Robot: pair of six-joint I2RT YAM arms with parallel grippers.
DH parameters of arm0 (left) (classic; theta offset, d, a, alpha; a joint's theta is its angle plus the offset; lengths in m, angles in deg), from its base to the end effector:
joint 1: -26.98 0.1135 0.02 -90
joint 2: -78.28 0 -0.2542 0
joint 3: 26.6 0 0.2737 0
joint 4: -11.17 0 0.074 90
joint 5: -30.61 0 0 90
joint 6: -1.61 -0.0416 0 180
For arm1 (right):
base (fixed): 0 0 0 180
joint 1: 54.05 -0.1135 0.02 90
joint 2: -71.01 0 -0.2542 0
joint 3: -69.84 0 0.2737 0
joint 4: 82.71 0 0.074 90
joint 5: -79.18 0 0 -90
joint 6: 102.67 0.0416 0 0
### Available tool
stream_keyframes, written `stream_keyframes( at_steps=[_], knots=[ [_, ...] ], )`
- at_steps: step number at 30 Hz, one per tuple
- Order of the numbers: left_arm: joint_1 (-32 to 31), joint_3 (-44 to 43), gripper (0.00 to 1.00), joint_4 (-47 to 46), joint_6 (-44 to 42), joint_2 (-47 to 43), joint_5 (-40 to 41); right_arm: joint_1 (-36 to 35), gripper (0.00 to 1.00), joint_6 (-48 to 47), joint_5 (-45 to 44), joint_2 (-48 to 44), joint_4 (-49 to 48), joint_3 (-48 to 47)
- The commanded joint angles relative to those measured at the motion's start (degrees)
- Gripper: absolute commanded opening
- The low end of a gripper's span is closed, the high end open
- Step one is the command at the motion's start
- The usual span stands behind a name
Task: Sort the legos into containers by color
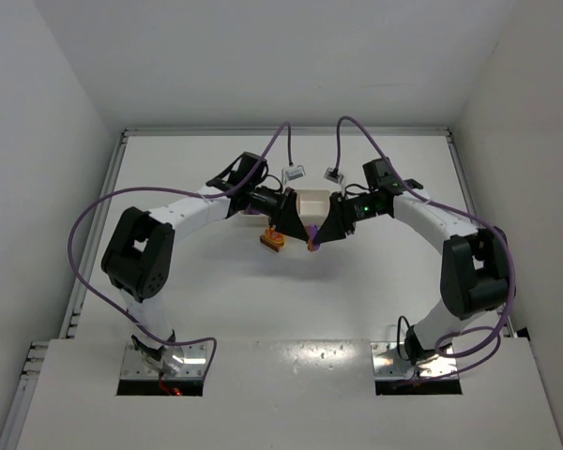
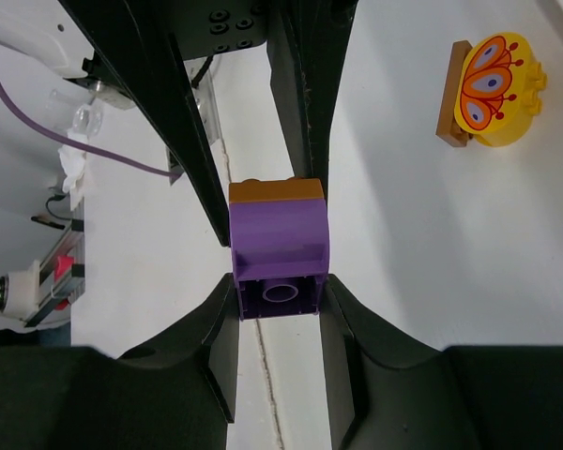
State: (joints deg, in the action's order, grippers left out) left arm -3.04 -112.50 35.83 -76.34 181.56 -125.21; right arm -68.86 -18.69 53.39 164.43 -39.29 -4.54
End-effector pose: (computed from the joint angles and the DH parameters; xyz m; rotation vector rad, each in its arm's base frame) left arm 0.3336 -0.2366 0.2182 0.9761 2.0890 -1.6922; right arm 0.3157 0.1222 0.1963 -0.7798 2.2447 1.5134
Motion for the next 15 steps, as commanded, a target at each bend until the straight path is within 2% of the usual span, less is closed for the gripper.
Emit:
stream_keyframes(
  at_steps=[1,15],
  knots=[
    [-2.4,0.4,0.00,-3.5,-2.1,-2.6,-4.5,0.0,0.00,-0.6,1.5,-0.5,-3.2,-0.5],
    [-1.9,6.8,0.00,-3.5,-4.4,-5.5,-0.6,8.7,0.00,0.5,4.4,-4.7,-3.2,-1.0]
  ],
)
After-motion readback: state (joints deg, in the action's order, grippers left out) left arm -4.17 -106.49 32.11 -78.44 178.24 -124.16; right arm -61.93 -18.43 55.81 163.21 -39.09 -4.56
